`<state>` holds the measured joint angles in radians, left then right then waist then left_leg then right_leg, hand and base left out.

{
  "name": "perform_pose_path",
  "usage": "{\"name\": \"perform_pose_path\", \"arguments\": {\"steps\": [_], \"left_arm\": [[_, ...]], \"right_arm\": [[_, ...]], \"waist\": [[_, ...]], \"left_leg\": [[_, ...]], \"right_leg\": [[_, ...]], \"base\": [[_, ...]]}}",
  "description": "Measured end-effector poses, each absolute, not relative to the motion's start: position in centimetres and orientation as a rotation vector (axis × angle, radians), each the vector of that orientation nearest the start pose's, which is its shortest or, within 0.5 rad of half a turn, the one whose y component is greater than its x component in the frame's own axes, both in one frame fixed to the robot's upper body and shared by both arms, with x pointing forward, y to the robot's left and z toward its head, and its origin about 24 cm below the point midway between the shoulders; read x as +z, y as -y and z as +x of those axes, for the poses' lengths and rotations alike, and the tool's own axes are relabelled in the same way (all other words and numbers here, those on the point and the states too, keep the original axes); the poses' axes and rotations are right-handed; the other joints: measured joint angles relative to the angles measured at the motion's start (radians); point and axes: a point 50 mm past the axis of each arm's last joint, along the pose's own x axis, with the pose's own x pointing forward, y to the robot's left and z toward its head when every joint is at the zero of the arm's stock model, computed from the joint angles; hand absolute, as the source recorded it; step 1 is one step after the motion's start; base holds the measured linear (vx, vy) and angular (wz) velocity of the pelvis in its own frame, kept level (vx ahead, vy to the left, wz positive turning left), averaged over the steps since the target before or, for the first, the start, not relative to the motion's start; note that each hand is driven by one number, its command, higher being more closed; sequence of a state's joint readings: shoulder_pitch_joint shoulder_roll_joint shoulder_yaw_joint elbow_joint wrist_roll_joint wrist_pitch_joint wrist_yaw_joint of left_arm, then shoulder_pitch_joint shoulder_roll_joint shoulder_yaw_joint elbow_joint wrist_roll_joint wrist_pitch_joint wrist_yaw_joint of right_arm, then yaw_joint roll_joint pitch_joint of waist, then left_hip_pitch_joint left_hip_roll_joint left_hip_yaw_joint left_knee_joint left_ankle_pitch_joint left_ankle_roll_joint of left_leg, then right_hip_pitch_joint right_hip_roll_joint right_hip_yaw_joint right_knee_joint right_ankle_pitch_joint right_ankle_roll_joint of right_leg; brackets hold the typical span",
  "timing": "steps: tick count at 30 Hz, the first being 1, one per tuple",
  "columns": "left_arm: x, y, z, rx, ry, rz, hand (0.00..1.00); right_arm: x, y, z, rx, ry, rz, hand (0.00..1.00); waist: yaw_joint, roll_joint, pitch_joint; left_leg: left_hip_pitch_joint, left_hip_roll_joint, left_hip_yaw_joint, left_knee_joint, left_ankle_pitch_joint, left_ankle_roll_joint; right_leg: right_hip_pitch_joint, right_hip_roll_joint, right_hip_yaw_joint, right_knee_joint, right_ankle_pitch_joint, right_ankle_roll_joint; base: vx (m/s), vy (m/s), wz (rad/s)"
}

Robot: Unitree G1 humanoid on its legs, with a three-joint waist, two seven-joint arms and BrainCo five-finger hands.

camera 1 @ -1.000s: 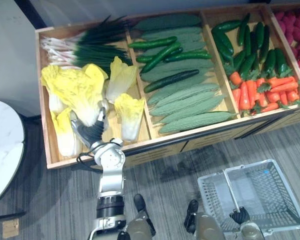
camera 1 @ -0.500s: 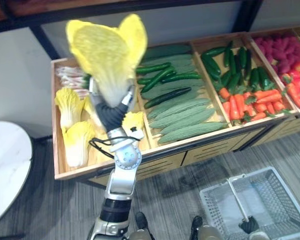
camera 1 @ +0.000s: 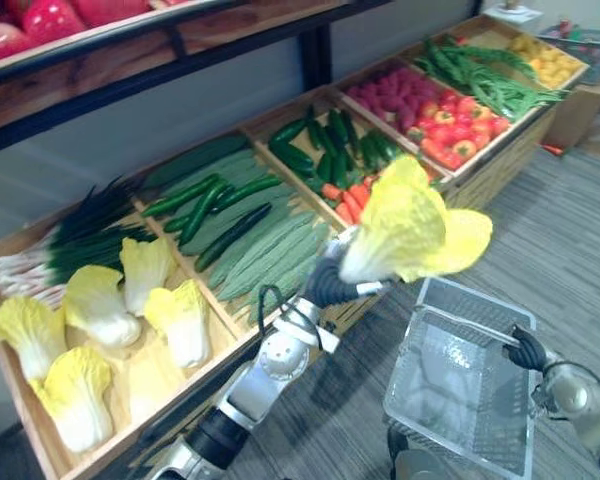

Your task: Pick vegetable in the basket

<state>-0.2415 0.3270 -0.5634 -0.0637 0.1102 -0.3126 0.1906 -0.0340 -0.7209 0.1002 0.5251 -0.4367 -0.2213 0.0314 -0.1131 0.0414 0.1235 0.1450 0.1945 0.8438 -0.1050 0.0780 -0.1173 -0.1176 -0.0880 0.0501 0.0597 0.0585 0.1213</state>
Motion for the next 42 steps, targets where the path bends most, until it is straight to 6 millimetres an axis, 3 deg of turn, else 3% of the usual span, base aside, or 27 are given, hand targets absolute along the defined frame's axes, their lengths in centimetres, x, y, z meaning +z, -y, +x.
{"name": "perform_pose_path", "arguments": {"steps": [11, 19, 24, 29, 34, 42], "left_arm": [[11.1, -2.9, 22.0, -0.898, 0.583, 0.267, 1.00], [9.5, -2.5, 20.6, -1.087, 0.520, 0.324, 1.00], [7.6, -2.2, 20.8, -1.161, 0.442, 0.382, 1.00], [5.4, -2.4, 21.6, -1.144, 0.351, 0.428, 1.00], [2.6, -2.0, 22.1, -1.147, 0.260, 0.565, 1.00], [-1.0, -1.0, 23.3, -1.097, 0.111, 0.698, 1.00]], "right_arm": [[3.1, 28.9, 24.0, 0.324, -0.240, -1.069, 1.00], [3.8, 27.6, 25.0, 0.436, -0.209, -1.119, 1.00], [4.9, 26.5, 25.9, 0.474, -0.152, -1.147, 1.00], [5.2, 26.1, 26.1, 0.494, -0.143, -1.150, 1.00], [6.1, 24.3, 27.0, 0.540, -0.070, -1.156, 1.00], [6.1, 22.0, 27.4, 0.554, -0.002, -1.075, 1.00]], "waist": [[-0.003, -0.001, -0.072], [-0.017, -0.001, -0.080], [-0.026, -0.001, -0.079], [-0.026, -0.004, -0.078], [-0.051, -0.009, -0.074], [-0.055, -0.025, -0.065]], "left_leg": [[0.038, -0.002, 0.149, 0.003, -0.024, -0.014], [0.077, 0.002, 0.221, 0.008, -0.044, -0.036], [0.077, 0.040, 0.263, 0.123, -0.118, -0.050], [0.077, 0.041, 0.271, 0.133, -0.130, -0.053], [0.086, 0.041, 0.323, 0.134, -0.125, -0.052], [0.096, 0.032, 0.325, 0.129, -0.121, -0.046]], "right_leg": [[-0.034, 0.015, 0.072, 0.005, 0.016, 0.013], [-0.036, 0.036, 0.121, 0.016, 0.016, 0.012], [-0.036, 0.039, 0.158, 0.016, 0.016, 0.012], [-0.036, 0.036, 0.168, 0.013, 0.015, 0.012], [-0.038, 0.025, 0.162, 0.007, 0.014, 0.011], [-0.037, 0.020, 0.164, 0.010, 0.014, 0.011]], "base": [[-0.02, 0.012, -0.29], [0.01, 0.024, -0.22], [-0.01, 0.014, -0.23], [-0.05, 0.016, -0.04], [-0.04, 0.007, 0.03], [-0.04, -0.020, 0.00]]}}
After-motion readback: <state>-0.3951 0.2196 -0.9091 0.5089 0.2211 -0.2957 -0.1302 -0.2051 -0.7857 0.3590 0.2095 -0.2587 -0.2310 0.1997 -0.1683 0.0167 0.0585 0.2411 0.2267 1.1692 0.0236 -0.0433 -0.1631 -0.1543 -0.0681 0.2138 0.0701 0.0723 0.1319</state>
